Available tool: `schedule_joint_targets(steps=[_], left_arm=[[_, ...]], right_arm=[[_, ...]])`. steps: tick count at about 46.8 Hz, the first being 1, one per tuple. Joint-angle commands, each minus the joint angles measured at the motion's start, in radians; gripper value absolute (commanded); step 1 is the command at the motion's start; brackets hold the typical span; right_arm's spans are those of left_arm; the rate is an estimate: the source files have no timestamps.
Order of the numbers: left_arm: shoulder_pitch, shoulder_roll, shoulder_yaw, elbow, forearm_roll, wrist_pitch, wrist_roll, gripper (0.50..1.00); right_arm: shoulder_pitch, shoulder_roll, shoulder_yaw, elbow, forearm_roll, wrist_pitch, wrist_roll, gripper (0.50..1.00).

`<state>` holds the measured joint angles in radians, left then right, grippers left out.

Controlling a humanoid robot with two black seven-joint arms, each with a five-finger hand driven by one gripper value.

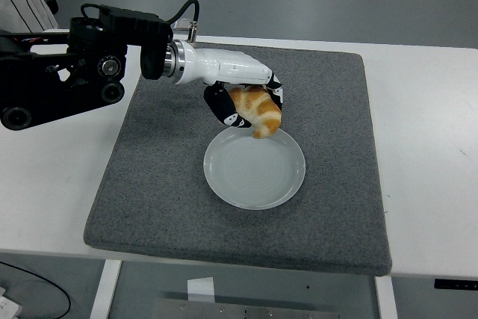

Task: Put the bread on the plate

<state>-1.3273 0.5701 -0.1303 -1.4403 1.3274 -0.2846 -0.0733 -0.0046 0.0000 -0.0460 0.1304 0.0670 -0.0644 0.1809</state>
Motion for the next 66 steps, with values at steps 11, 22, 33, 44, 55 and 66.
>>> schedule_joint_targets(steps=[11,22,33,44,55,66], left_arm=[[0.08,-0.032,0.0,0.009,0.061,0.015,0.0,0.5],[0.137,-0.052,0.001,0.023,0.11,0.05,0.001,0.5],[0.181,-0.082,0.001,0.063,0.142,0.087,0.004,0.5],[0.211,-0.107,0.001,0.086,0.151,0.087,0.006,0.5],[0.243,-0.125,0.001,0.109,0.151,0.088,0.007,0.5],[0.244,-0.127,0.0,0.113,0.151,0.094,0.007,0.5]], right_arm=[[0.0,0.0,0.0,0.0,0.0,0.0,0.0,0.932],[0.0,0.0,0.0,0.0,0.0,0.0,0.0,0.932],[0.0,0.0,0.0,0.0,-0.001,0.0,0.0,0.932],[0.0,0.0,0.0,0.0,0.0,0.0,0.0,0.932],[0.0,0.0,0.0,0.0,0.0,0.0,0.0,0.932],[0.0,0.0,0.0,0.0,0.0,0.0,0.0,0.932]])
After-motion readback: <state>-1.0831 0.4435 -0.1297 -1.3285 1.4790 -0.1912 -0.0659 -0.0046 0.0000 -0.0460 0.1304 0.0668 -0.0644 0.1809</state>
